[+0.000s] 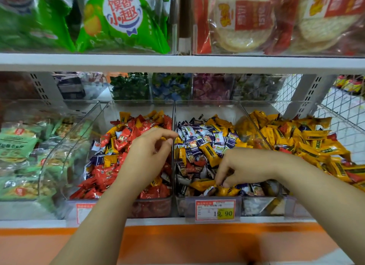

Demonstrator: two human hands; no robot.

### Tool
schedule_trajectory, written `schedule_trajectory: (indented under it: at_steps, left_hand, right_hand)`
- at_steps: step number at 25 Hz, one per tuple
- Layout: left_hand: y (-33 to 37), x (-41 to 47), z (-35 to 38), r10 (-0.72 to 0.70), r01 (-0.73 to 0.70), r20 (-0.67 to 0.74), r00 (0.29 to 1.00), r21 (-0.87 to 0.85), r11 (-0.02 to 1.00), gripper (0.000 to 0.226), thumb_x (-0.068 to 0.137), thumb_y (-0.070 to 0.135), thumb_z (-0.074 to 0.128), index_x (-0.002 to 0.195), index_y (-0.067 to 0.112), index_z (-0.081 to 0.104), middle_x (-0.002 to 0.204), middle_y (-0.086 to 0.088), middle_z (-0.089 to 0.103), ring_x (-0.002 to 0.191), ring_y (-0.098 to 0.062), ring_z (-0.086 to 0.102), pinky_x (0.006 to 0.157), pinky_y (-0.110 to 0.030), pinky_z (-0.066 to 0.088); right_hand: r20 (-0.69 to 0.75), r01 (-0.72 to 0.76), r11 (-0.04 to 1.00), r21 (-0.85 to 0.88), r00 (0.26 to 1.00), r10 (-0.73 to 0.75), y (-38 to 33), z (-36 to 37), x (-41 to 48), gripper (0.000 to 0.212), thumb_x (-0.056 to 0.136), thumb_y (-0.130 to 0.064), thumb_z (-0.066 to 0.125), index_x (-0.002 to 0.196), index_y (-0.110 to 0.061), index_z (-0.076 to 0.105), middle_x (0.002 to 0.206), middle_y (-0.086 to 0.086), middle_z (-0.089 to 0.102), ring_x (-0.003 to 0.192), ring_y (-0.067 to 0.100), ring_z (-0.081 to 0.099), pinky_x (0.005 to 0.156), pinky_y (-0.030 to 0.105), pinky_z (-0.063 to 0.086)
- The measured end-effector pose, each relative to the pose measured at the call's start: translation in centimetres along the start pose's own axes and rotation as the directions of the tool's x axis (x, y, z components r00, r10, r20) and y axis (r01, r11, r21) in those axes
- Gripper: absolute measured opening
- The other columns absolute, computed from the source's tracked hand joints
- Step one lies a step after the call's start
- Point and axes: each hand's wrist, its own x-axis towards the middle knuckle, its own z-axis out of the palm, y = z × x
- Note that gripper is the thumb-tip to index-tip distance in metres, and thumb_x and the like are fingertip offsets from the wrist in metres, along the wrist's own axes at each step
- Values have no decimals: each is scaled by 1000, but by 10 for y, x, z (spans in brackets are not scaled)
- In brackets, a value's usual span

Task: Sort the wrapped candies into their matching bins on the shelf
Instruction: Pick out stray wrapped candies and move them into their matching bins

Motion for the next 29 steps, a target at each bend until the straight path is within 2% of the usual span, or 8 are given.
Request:
schedule_trajectory:
  at_steps: [5, 8, 13, 17, 20, 23, 26, 29]
  left_hand:
    - [-2, -1, -4, -14, 14, -4, 1000, -12, 1000, 25, 92, 14, 54, 95, 38, 60, 91, 10, 61, 73, 1, 53, 62, -12, 44]
    - [-5, -1, -7, -42, 41, -5, 999, -22, 999, 25, 93, 16, 53, 95, 40, 59, 81, 7, 59, 55, 3, 47, 50, -9, 38]
    - [-6, 0, -8, -43, 43, -1, 999, -27, 999, 22, 92, 16, 54, 98, 36, 61, 81, 9, 57, 56, 7, 46, 50, -7, 36]
    - [-4, 0, -9, -32, 32, 0, 999, -21, 999, 21, 92, 15, 54, 100, 32, 63, 83, 14, 57, 62, 12, 48, 53, -4, 37]
    - [-4, -1, -9, -38, 39, 5, 999, -33, 999, 21, 92, 14, 54, 102, 31, 64, 84, 14, 57, 60, 13, 48, 52, -4, 36]
    - [-5, -1, -8, -34, 35, 8, 999, -14, 999, 22, 92, 16, 54, 101, 34, 63, 90, 14, 59, 68, 9, 51, 57, -7, 40]
    - [-7, -2, -7, -19, 19, 5, 1000, 1, 1000, 24, 92, 18, 55, 96, 41, 59, 93, 12, 60, 75, 1, 53, 65, -10, 44]
    - [-8, -3, -9, -21, 21, 0, 1000, -14, 1000, 27, 92, 17, 54, 95, 44, 59, 93, 15, 60, 79, 0, 54, 68, -11, 45]
  right_hand:
    - [-199, 11, 983, 183, 980, 26, 0, -6, 11, 26, 87, -27, 64, 112, -25, 68, 104, -15, 68, 85, -1, 59, 77, 16, 47]
    - [-331, -27, 999, -22, 944, 18, -2, 3, 45, 27, 88, -27, 63, 115, -26, 66, 109, -9, 67, 98, 8, 57, 88, 25, 41]
    - [-368, -143, 951, -275, 929, 33, 2, 12, 71, 25, 88, -30, 61, 113, -30, 65, 105, -4, 63, 108, 19, 47, 92, 34, 30]
    - [-412, -126, 965, -230, 911, 21, 4, 10, 67, 16, 89, -27, 59, 102, -29, 68, 99, -8, 65, 102, 14, 51, 95, 33, 31]
    - [-460, -45, 999, 10, 887, 45, 7, -3, 51, 8, 86, -24, 64, 90, -27, 70, 86, -11, 68, 82, 5, 59, 82, 25, 46]
    - [-353, 81, 970, 231, 935, 6, -1, -8, 38, 4, 84, -25, 68, 87, -26, 70, 80, -14, 66, 70, -5, 58, 61, 10, 41]
    - [-203, 120, 975, 189, 976, -81, -9, 8, 48, 13, 86, -26, 64, 98, -22, 69, 93, -10, 67, 83, 4, 61, 72, 18, 49]
    - [-201, 103, 984, 145, 977, -73, -5, 14, 66, 18, 88, -25, 61, 104, -19, 66, 98, -10, 60, 89, 10, 56, 77, 27, 47]
